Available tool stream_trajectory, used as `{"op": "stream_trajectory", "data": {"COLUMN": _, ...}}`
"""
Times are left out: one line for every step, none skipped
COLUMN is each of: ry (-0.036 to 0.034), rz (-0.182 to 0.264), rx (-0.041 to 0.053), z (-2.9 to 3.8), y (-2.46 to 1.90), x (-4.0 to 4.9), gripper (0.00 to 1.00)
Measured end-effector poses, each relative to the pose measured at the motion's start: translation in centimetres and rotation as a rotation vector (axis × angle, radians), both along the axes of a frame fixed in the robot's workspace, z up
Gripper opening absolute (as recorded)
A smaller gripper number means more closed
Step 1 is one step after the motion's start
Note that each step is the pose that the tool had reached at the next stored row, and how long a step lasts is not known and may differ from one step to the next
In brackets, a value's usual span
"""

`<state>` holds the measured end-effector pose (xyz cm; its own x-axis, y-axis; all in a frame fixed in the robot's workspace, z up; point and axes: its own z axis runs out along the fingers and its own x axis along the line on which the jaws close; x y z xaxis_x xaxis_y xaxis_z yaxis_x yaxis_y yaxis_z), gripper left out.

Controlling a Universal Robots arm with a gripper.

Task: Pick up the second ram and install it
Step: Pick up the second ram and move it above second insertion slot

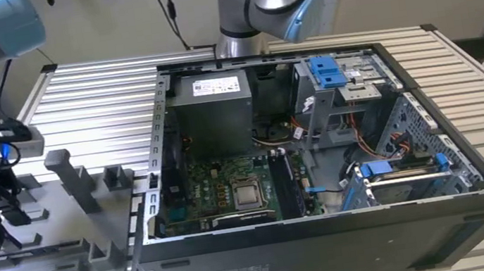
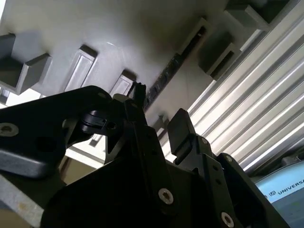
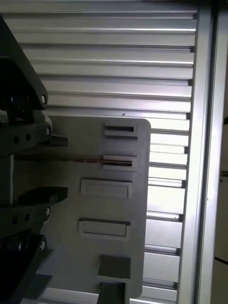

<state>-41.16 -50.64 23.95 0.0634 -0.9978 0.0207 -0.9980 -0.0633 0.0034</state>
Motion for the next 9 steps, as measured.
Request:
{"op": "stream_trajectory", "data": {"ry": 0.0, "rz": 0.002, "rx": 0.0, "z": -0.19, "y": 0.0, "x": -0.04, "gripper": 0.48}}
{"op": "stream_trajectory", "data": {"ry": 0.0, "rz": 0.005, "rx": 0.0, "z": -0.38, "y": 0.0, "x": -0.07, "gripper": 0.48}}
{"op": "stream_trajectory", "data": {"ry": 0.0, "rz": 0.007, "rx": 0.0, "z": -0.55, "y": 0.0, "x": -0.09, "gripper": 0.48}}
{"op": "stream_trajectory", "data": {"ry": 0.0001, "rz": 0.01, "rx": -0.0001, "z": -0.73, "y": 0.0, "x": -0.12, "gripper": 0.48}}
{"op": "stream_trajectory", "data": {"ry": 0.0001, "rz": 0.012, "rx": 0.0, "z": -0.91, "y": 0.0, "x": -0.16, "gripper": 0.48}}
{"op": "stream_trajectory", "data": {"ry": 0.0, "rz": 0.014, "rx": -0.0001, "z": -1.1, "y": 0.0, "x": -0.18, "gripper": 0.48}}
{"op": "stream_trajectory", "data": {"ry": 0.0, "rz": 0.017, "rx": 0.0, "z": -1.28, "y": 0.0, "x": -0.2, "gripper": 0.48}}
{"op": "stream_trajectory", "data": {"ry": 0.0, "rz": 0.019, "rx": 0.0, "z": -1.46, "y": 0.0, "x": -0.24, "gripper": 0.48}}
{"op": "stream_trajectory", "data": {"ry": -0.0002, "rz": 0.021, "rx": 0.0, "z": -1.64, "y": 0.0, "x": -0.28, "gripper": 0.48}}
